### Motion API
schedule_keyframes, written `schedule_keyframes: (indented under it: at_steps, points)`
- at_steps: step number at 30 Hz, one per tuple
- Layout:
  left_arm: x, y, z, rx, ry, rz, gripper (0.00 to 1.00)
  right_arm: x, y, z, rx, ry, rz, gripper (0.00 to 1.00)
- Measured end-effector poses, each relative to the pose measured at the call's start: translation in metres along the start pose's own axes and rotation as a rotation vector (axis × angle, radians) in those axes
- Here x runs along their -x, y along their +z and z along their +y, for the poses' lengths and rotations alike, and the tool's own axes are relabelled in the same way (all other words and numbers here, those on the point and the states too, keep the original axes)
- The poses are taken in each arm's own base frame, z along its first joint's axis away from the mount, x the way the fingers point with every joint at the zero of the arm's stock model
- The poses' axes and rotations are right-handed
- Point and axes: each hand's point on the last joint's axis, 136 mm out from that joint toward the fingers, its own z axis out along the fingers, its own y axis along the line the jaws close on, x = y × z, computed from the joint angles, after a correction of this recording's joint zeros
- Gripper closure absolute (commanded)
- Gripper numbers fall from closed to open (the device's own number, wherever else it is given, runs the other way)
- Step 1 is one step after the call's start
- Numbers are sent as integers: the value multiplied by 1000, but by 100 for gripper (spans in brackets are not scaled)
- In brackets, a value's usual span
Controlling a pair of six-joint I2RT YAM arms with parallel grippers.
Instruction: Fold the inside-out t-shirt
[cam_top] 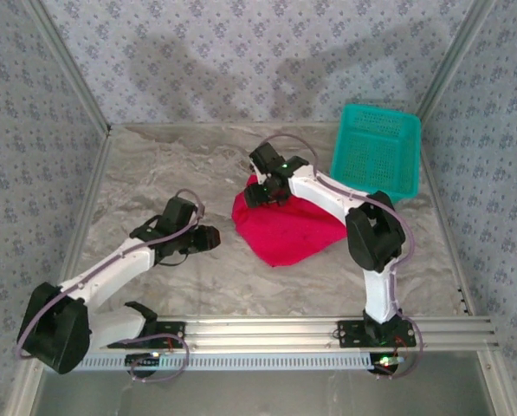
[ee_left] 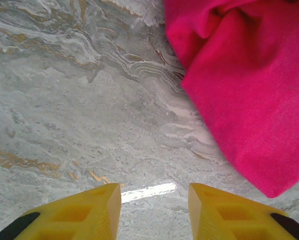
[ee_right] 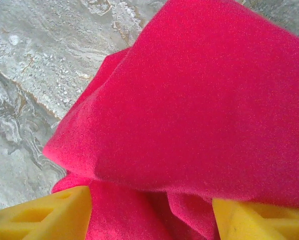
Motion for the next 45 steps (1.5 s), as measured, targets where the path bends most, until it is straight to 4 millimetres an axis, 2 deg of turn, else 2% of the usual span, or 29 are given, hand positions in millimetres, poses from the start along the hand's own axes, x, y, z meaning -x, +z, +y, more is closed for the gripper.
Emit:
schedule_keyframes:
  at_steps: [1,3,4,6,8,11,14,17,19,22,24,25,26,28,34,38,39,40,41,42,45]
  points:
    - [1,-1,1,-1,-5,-5,61,3,3,1,1,4,1,61]
    - [1,-1,3,3,-11,-6,61,16,7,4,4,20,-11,98]
    - [0,0,4,4,-13,-5,62,23,7,6,6,28,-19,100]
    - [0,0,4,4,-13,-6,62,36,0,10,11,37,-37,100]
    - [1,-1,4,4,-14,-6,62,47,-16,16,15,48,-55,100]
    - [4,-1,6,2,-24,-14,63,67,-56,34,41,44,-117,100]
    - [11,-2,8,-7,-41,-29,63,81,-116,54,89,35,-204,100]
    - [21,-4,10,-10,-53,-36,62,88,-186,65,147,36,-309,100]
    - [33,-7,6,-21,-48,-50,59,89,-235,64,184,49,-394,100]
    - [56,-16,-6,-51,-24,-78,53,87,-292,53,221,82,-499,100]
    - [69,-21,-15,-73,-7,-100,51,85,-311,38,228,119,-537,100]
    - [75,-24,-18,-84,1,-111,51,84,-314,30,227,141,-544,100]
    - [79,-26,-21,-91,8,-117,50,83,-312,22,222,163,-543,100]
    - [85,-30,-26,-105,26,-129,50,83,-294,6,207,212,-516,100]
    - [95,-37,-23,-118,36,-148,50,84,-191,-24,170,336,-310,100]
    - [99,-35,-21,-139,19,-141,50,86,-141,-41,145,407,-219,100]
    - [99,-31,-23,-155,11,-131,50,90,-133,-46,141,422,-208,89]
    - [99,-26,-26,-174,4,-119,50,96,-124,-50,140,443,-199,71]
    - [99,-20,-29,-188,-1,-109,50,102,-118,-54,142,452,-194,59]
    - [97,-13,-33,-204,-3,-93,50,109,-109,-58,145,470,-185,50]
    - [82,13,-50,-232,30,-25,49,119,-90,-69,142,483,-156,41]
